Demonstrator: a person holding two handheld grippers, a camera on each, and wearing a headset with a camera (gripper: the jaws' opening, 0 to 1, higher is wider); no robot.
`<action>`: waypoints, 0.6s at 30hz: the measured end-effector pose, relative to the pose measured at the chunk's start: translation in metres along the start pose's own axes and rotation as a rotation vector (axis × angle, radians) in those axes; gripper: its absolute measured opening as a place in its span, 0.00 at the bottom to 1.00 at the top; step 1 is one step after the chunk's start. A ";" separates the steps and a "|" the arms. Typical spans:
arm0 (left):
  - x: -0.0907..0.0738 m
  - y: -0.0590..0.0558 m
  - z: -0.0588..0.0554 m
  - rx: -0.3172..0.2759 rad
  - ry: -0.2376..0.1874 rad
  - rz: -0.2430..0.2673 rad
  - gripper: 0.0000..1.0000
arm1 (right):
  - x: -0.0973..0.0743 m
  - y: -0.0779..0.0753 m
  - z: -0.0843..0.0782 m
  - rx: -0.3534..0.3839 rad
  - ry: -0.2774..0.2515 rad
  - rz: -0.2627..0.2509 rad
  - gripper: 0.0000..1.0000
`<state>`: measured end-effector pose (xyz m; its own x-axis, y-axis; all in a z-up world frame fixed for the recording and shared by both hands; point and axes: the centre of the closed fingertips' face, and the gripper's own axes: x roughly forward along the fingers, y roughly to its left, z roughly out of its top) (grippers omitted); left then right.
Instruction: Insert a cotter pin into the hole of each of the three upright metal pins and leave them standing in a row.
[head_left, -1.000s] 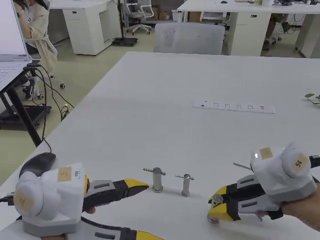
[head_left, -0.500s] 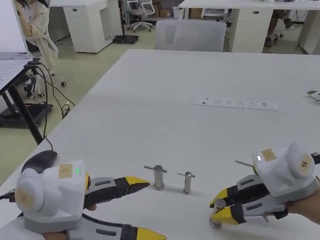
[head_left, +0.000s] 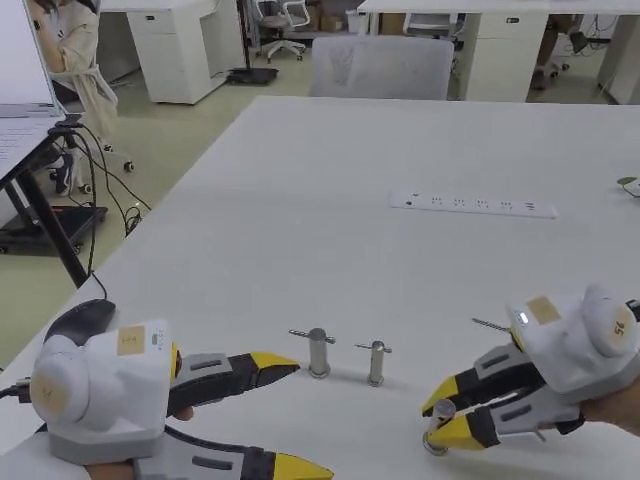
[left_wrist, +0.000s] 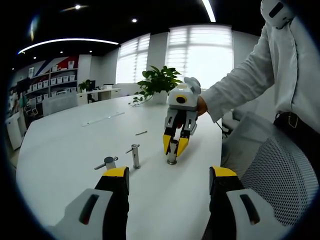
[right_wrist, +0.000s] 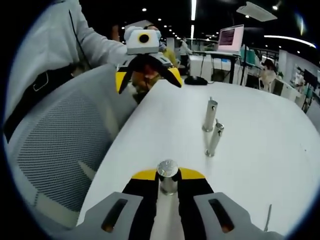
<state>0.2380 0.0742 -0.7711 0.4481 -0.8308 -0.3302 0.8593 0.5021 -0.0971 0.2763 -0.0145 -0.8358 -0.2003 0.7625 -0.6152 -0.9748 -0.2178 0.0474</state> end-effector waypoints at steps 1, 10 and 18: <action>0.000 0.000 0.000 0.001 -0.001 -0.001 0.65 | 0.000 0.000 0.000 -0.001 0.003 -0.001 0.16; 0.003 0.000 0.002 0.004 -0.005 -0.007 0.65 | -0.010 -0.003 0.005 0.066 -0.020 -0.020 0.26; 0.005 0.000 0.003 0.005 -0.010 -0.012 0.64 | -0.027 0.000 -0.007 0.084 0.005 -0.030 0.28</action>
<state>0.2406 0.0691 -0.7704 0.4399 -0.8392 -0.3196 0.8659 0.4907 -0.0968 0.2827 -0.0393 -0.8251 -0.1706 0.7648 -0.6213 -0.9852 -0.1428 0.0947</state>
